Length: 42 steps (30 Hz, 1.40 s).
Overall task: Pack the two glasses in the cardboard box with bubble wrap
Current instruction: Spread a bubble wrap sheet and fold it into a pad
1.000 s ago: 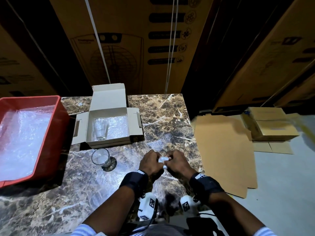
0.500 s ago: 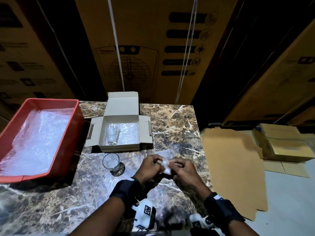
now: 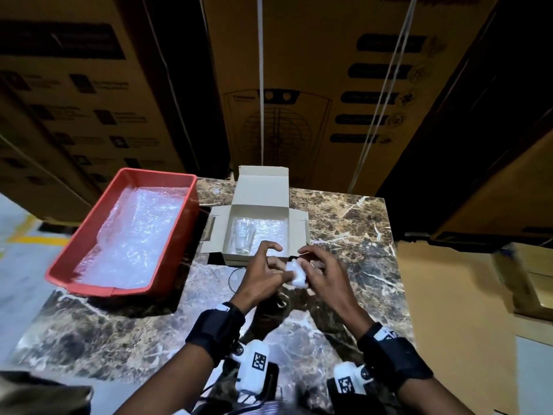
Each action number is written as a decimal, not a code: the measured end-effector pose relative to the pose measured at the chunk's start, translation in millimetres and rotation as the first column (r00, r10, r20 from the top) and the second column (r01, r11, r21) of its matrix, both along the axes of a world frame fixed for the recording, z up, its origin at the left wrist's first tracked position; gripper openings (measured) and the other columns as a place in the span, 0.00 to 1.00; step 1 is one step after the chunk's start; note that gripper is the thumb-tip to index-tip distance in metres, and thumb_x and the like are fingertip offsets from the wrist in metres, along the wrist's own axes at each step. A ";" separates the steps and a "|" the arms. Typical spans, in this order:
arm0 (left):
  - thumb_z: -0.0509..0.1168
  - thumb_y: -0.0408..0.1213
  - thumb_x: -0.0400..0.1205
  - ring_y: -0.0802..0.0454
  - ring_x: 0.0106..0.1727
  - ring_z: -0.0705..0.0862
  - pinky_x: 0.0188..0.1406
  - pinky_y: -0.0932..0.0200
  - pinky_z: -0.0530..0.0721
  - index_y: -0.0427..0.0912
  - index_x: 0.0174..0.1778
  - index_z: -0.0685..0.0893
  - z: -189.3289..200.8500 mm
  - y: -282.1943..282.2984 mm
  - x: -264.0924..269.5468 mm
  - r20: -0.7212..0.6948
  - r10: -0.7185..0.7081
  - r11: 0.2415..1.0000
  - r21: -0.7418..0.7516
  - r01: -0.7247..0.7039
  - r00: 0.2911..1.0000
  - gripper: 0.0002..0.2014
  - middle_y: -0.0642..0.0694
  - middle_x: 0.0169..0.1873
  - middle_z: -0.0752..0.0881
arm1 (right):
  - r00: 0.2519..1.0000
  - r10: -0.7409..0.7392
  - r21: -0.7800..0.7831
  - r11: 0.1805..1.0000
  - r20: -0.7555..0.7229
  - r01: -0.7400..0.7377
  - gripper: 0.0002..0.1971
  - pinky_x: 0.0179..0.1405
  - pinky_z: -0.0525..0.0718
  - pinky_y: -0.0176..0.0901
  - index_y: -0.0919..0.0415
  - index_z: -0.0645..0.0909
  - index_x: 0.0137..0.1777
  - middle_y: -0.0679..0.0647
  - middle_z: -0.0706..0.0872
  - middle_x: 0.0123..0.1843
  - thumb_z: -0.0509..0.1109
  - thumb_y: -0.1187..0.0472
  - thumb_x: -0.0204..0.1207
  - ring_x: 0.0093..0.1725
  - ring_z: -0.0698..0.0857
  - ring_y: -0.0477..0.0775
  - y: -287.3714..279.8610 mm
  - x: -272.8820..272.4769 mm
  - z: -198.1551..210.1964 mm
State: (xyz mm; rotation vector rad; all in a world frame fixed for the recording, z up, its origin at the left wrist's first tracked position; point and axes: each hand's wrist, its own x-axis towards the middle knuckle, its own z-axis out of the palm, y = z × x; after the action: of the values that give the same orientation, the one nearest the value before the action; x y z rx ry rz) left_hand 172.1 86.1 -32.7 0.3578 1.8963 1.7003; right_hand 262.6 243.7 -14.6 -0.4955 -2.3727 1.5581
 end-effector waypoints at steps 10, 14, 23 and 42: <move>0.80 0.35 0.60 0.45 0.35 0.87 0.47 0.40 0.89 0.55 0.60 0.73 15.5 -54.6 -51.9 -0.045 0.079 0.994 -0.066 -0.081 0.996 0.34 0.44 0.32 0.87 | 0.942 0.327 0.458 0.829 0.069 -0.321 0.30 0.60 0.89 0.43 0.57 0.80 0.78 0.48 0.83 0.67 0.79 0.49 0.77 0.59 0.85 0.45 -50.6 -40.8 6.7; 0.79 0.30 0.63 0.47 0.33 0.85 0.40 0.47 0.87 0.51 0.62 0.72 23.2 -66.6 -60.8 -0.085 0.044 0.996 -0.075 -0.050 0.995 0.34 0.45 0.30 0.87 | 0.938 0.325 0.586 0.740 0.117 -0.329 0.29 0.52 0.90 0.52 0.58 0.81 0.76 0.53 0.87 0.62 0.80 0.50 0.76 0.51 0.88 0.53 -62.9 -55.9 14.8; 0.81 0.38 0.72 0.47 0.40 0.91 0.50 0.45 0.89 0.51 0.70 0.71 13.2 -86.6 -72.7 -0.151 -0.022 0.995 -0.100 0.007 0.988 0.34 0.45 0.37 0.92 | 0.943 0.286 0.524 0.785 0.169 -0.332 0.23 0.34 0.77 0.45 0.60 0.88 0.59 0.53 0.87 0.44 0.76 0.46 0.69 0.39 0.82 0.50 -82.6 -75.7 13.6; 0.86 0.40 0.61 0.59 0.65 0.84 0.62 0.69 0.81 0.52 0.75 0.80 -47.6 -106.3 -57.0 -0.240 -0.312 0.917 -0.328 0.226 0.919 0.43 0.54 0.66 0.84 | 0.857 0.390 0.422 0.752 0.335 -0.507 0.26 0.33 0.71 0.23 0.48 0.78 0.64 0.44 0.89 0.49 0.82 0.58 0.67 0.42 0.85 0.44 -91.5 -67.4 6.4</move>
State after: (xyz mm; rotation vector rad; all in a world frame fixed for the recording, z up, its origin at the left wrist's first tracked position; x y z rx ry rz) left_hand 115.1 -20.3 -80.3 0.7466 2.1526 1.2106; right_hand 195.2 152.2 -8.2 0.0360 -3.1066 0.9809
